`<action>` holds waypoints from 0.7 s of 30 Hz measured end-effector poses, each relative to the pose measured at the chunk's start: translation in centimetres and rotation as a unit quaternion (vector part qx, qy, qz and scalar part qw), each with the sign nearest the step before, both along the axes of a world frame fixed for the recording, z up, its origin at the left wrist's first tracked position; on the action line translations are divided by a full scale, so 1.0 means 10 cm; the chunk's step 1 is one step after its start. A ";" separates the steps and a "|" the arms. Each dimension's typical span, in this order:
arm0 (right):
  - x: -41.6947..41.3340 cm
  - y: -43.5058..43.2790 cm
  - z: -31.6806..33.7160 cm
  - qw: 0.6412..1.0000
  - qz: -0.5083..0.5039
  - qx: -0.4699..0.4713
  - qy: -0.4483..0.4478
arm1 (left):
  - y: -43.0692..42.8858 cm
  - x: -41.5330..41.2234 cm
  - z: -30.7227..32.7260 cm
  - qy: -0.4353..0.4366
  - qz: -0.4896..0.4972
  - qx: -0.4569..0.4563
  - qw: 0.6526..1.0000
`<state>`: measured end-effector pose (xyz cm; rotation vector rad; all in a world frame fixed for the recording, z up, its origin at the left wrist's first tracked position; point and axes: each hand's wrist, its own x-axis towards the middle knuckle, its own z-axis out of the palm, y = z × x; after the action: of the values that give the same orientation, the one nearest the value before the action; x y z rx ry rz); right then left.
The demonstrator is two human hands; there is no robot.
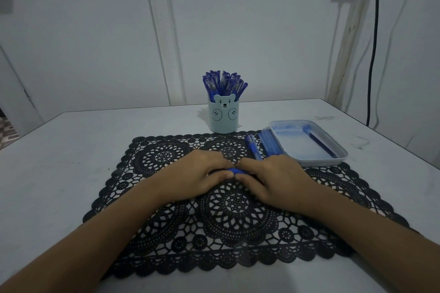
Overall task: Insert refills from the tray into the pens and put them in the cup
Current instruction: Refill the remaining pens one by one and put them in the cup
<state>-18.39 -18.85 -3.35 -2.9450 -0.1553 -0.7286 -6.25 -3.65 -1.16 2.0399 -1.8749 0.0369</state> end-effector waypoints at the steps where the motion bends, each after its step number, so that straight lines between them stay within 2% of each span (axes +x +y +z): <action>1: 0.00 0.00 0.00 1.000 -0.004 -0.002 0.003 | 0.00 0.00 0.00 -0.004 0.000 0.002 1.000; 5: 0.01 0.01 0.00 0.999 0.012 -0.018 0.037 | -0.01 -0.01 -0.02 -0.013 -0.001 0.009 1.000; 9: 0.00 0.04 0.03 0.997 0.013 0.005 0.076 | -0.01 -0.01 -0.03 -0.016 0.004 0.004 1.000; 21: 0.00 -0.03 0.04 0.998 0.036 0.046 0.027 | 0.00 0.02 -0.02 -0.022 -0.007 -0.021 1.000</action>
<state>-18.41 -19.19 -2.92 -2.8518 -0.2162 -0.6276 -6.06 -3.61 -1.39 2.0135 -1.8980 0.1163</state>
